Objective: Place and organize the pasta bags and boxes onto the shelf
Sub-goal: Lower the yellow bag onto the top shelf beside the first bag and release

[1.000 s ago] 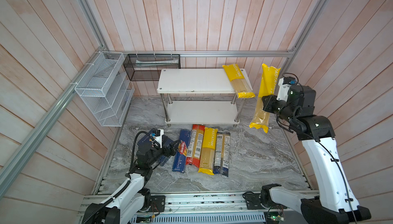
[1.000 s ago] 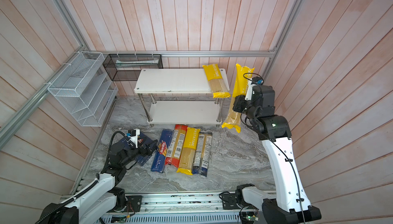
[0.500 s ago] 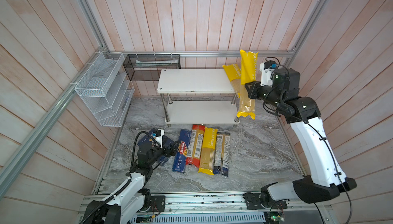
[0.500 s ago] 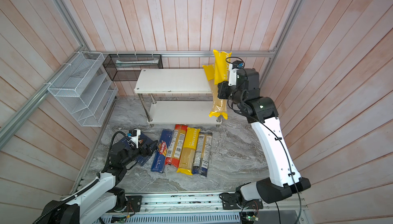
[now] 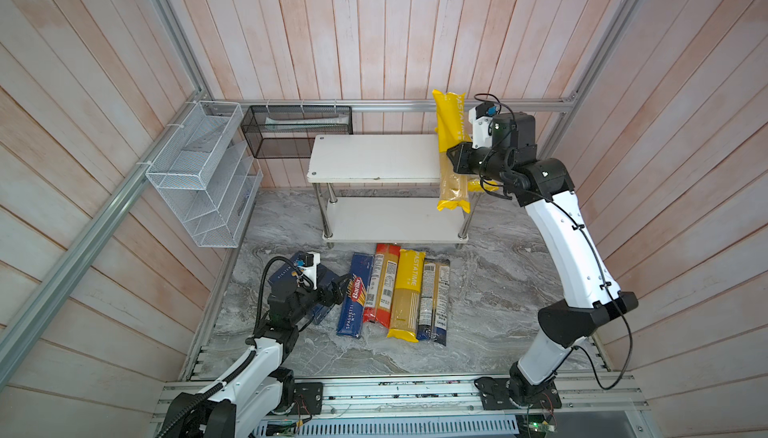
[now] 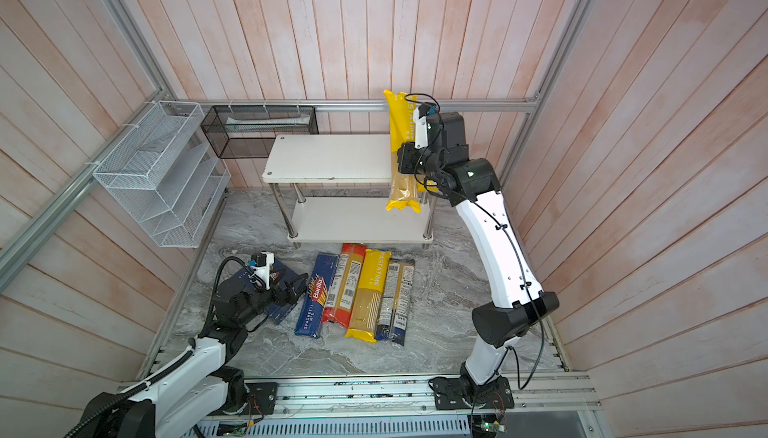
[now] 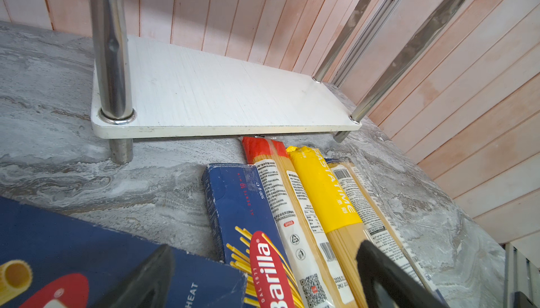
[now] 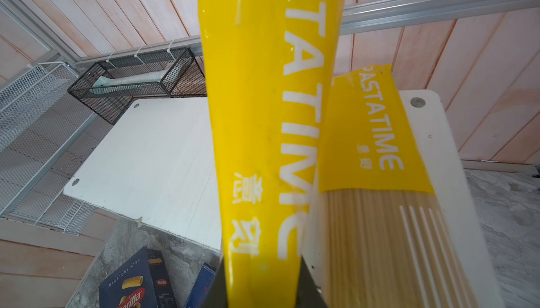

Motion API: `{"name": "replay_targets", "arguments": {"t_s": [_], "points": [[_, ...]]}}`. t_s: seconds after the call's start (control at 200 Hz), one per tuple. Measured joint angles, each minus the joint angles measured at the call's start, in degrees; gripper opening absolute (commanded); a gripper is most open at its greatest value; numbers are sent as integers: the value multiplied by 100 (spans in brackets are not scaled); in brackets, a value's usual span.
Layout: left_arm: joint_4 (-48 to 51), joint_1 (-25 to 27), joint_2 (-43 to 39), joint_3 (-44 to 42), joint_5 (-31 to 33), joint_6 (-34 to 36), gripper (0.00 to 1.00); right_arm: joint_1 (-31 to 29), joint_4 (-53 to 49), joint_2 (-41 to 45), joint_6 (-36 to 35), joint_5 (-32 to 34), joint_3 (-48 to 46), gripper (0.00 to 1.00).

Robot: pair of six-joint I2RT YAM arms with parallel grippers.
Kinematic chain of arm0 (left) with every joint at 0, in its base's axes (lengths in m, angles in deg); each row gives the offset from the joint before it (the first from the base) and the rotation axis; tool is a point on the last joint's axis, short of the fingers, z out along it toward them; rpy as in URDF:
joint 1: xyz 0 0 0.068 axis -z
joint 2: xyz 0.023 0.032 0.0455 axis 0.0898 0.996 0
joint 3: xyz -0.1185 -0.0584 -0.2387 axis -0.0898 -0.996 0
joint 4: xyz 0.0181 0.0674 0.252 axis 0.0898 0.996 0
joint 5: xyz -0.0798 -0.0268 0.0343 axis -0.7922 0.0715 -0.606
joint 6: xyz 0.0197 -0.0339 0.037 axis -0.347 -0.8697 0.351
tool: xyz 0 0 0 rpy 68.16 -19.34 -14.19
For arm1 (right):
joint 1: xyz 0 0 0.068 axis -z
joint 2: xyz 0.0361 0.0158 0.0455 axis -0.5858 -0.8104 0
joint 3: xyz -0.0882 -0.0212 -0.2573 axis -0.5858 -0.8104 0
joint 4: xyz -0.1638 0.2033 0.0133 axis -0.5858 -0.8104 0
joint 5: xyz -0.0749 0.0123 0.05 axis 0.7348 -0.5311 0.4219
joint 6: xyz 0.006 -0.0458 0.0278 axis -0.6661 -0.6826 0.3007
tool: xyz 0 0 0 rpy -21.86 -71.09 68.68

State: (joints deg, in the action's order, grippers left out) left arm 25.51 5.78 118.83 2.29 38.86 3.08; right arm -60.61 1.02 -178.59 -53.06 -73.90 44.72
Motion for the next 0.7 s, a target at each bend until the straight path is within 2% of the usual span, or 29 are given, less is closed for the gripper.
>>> {"name": "replay_targets", "arguments": {"t_s": [0.235, 0.51, 0.595, 0.7], "points": [[-4, 11, -107, 0, 0, 4, 99, -68, -76, -772, -11, -68, 855, 1], [-2, 11, -107, 0, 0, 2, 100, -68, -70, -1029, 0, -50, 933, 2], [-2, 11, -109, 0, 0, 2, 100, -66, -70, -1058, 2, -46, 955, 4], [-2, 11, -109, 0, 0, 2, 100, -61, -66, -1099, 35, -46, 992, 12]]}}
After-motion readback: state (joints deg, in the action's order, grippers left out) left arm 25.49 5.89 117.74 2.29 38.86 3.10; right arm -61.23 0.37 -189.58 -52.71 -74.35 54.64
